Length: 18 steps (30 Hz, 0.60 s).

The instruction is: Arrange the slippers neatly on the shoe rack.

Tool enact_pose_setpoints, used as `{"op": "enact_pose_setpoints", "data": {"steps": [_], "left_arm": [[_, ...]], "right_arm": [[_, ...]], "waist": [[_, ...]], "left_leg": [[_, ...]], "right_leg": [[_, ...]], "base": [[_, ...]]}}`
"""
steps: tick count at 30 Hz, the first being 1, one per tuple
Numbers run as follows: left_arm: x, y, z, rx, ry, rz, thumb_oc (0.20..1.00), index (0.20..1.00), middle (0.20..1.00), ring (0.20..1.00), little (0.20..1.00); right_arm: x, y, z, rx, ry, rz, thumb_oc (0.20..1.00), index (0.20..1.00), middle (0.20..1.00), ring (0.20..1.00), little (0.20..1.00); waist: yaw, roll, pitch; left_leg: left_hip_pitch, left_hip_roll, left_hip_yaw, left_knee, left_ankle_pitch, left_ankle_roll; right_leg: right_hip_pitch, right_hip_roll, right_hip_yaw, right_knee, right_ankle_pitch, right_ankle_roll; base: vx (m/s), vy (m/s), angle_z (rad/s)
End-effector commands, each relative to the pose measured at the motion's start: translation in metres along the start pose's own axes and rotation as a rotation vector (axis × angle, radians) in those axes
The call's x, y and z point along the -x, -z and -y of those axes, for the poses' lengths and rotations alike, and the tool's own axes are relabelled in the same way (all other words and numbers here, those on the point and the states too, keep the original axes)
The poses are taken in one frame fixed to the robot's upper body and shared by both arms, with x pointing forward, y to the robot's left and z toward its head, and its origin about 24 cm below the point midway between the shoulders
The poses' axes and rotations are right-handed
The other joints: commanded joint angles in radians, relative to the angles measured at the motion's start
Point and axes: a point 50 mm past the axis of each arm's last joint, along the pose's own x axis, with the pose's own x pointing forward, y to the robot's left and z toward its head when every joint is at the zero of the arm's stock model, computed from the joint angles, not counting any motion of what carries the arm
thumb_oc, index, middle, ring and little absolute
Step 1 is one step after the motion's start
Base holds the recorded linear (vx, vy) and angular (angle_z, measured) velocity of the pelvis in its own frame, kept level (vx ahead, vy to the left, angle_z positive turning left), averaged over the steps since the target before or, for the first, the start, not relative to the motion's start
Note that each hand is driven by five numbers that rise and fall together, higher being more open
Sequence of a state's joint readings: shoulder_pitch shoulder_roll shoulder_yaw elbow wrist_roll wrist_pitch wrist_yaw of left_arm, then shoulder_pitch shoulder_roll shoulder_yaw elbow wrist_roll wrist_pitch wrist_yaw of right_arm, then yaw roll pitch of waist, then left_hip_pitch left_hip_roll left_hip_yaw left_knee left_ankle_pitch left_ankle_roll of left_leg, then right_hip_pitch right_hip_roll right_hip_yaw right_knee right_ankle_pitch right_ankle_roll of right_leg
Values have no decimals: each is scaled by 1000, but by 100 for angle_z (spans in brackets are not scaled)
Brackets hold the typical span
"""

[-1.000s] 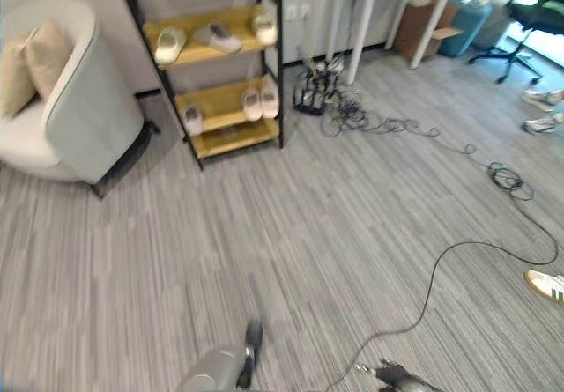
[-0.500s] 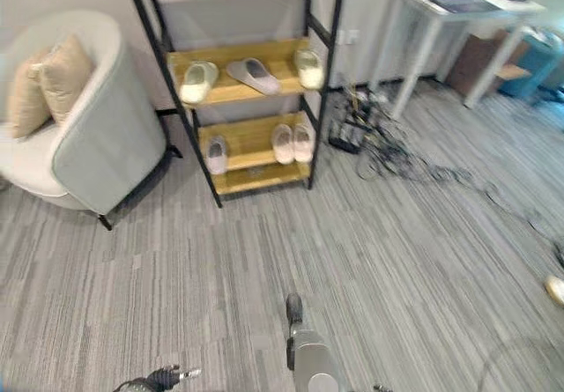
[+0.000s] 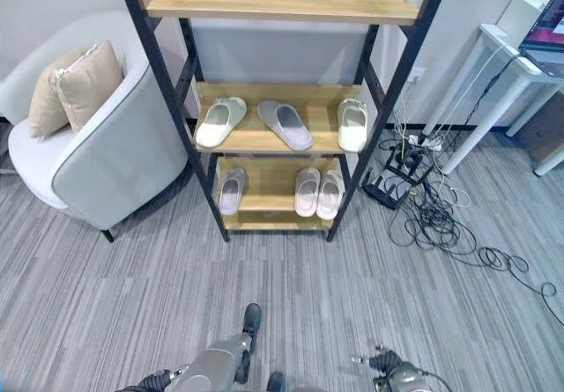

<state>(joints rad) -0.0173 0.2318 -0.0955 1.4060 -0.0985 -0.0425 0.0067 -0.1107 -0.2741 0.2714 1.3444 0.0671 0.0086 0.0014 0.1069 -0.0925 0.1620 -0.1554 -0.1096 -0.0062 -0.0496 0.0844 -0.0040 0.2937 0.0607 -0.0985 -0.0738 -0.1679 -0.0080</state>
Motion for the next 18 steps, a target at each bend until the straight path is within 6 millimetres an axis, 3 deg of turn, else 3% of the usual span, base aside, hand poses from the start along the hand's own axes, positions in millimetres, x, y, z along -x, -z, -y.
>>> {"op": "enact_pose_setpoints", "data": {"steps": [1, 2, 3, 4, 5, 7, 10, 14, 18], "left_arm": [[0, -9, -6, -13, -26, 29, 1000, 1000, 1000, 1000, 1000], [-1, -18, -11, 2, -42, 55, 1000, 1000, 1000, 1000, 1000], [-1, -25, -16, 24, -57, 76, 1000, 1000, 1000, 1000, 1000], [-1, -27, -17, 31, -60, 84, 1000, 1000, 1000, 1000, 1000], [-1, -32, -15, 31, -54, 104, 1000, 1000, 1000, 1000, 1000], [-1, -31, -14, 8, -60, 103, 1000, 1000, 1000, 1000, 1000], [0, -26, -12, -42, -58, 103, 1000, 1000, 1000, 1000, 1000], [0, -8, -3, -76, -34, 50, 1000, 1000, 1000, 1000, 1000], [0, 0, 4, -84, -17, 28, 1000, 1000, 1000, 1000, 1000]], "right_arm": [[2, -16, -1, 84, -8, 113, 1000, 1000, 1000, 1000, 1000], [2, -22, -8, 94, -31, 127, 1000, 1000, 1000, 1000, 1000], [2, -21, -11, 85, -39, 126, 1000, 1000, 1000, 1000, 1000], [2, -20, -13, 83, -41, 126, 1000, 1000, 1000, 1000, 1000], [2, -19, -16, 81, -48, 127, 1000, 1000, 1000, 1000, 1000], [2, -17, -10, 70, -28, 126, 1000, 1000, 1000, 1000, 1000], [2, -12, -5, 78, -17, 115, 1000, 1000, 1000, 1000, 1000], [3, 2, -12, 71, -35, 72, 1000, 1000, 1000, 1000, 1000], [3, 3, -19, 34, -56, 82, 1000, 1000, 1000, 1000, 1000]], "waist": [[-9, 31, -21], [-19, 32, -12], [-25, 35, -10], [-27, 40, -10], [-45, 49, -19], [-61, 39, -28], [-54, 27, -55], [-44, 32, -90], [-42, 41, -99]], "left_leg": [[-4, 42, -46, 148, -48, 47], [19, 37, -50, 163, -73, 66], [59, 40, -51, 155, -97, 73], [78, 47, -56, 145, -106, 73], [107, 50, -79, 129, -123, 68], [134, 45, -89, 130, -149, 57], [165, 40, -95, 125, -169, 45], [202, 66, -110, 57, -147, 29], [225, 88, -125, -2, -119, 16]], "right_leg": [[-229, -84, -4, 393, 23, 104], [-303, -117, -19, 536, 71, 138], [-321, -170, -66, 539, 86, 137], [-328, -192, -79, 510, 86, 125], [-357, -216, -42, 382, 103, 115], [-355, -235, 30, 239, 170, 140], [-287, -240, 18, 163, 182, 153], [-224, -226, -16, 111, 165, 147], [-199, -212, -36, 86, 147, 137]], "base": [[192, 147, -8], [244, 118, 10], [256, 60, 42], [317, -67, 51], [257, -126, 67], [227, -173, 79], [204, -183, 56], [121, -121, 43], [34, -83, 12]]}}
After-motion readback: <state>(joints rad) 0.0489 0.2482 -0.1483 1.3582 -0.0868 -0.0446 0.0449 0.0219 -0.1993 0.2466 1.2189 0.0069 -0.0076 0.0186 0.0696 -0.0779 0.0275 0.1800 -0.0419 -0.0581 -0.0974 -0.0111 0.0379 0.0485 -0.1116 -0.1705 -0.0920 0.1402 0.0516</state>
